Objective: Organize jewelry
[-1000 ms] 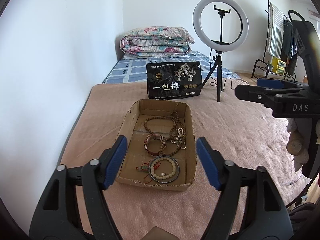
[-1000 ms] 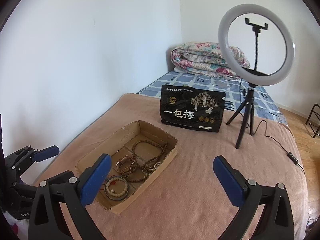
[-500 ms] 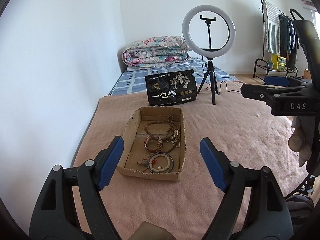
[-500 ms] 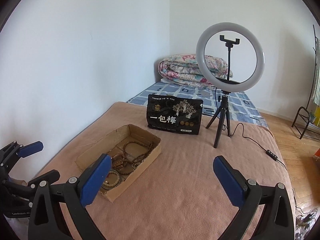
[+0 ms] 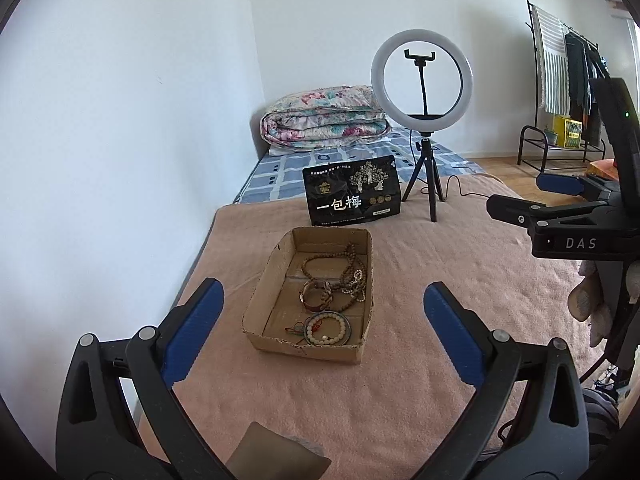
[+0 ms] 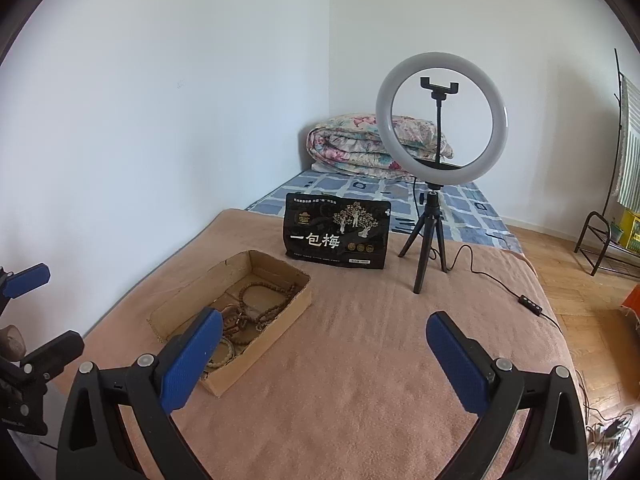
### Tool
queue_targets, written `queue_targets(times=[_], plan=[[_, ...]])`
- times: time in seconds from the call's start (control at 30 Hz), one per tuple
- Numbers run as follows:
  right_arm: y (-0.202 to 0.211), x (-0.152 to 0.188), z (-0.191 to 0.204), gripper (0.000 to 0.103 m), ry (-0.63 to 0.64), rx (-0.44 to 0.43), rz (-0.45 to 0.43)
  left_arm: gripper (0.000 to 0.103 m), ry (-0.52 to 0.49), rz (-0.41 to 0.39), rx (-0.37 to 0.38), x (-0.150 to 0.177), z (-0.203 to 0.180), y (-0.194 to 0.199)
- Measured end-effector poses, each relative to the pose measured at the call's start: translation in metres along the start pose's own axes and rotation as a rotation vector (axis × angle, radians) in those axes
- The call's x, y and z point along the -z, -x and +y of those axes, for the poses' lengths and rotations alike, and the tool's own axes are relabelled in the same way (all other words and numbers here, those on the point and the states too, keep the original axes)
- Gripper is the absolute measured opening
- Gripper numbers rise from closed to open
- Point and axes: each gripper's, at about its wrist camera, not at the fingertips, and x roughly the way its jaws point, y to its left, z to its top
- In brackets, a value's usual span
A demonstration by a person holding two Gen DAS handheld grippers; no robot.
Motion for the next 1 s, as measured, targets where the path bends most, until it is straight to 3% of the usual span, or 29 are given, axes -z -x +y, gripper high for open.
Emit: queue_targets(times=[1.0], plan=[[-0.0017,0.0045,-0.0072,0.103,-0.023,0.006,0.005,0.102,0.025,-0.001,0.0,-0.0034,-0.0018,0.0072]])
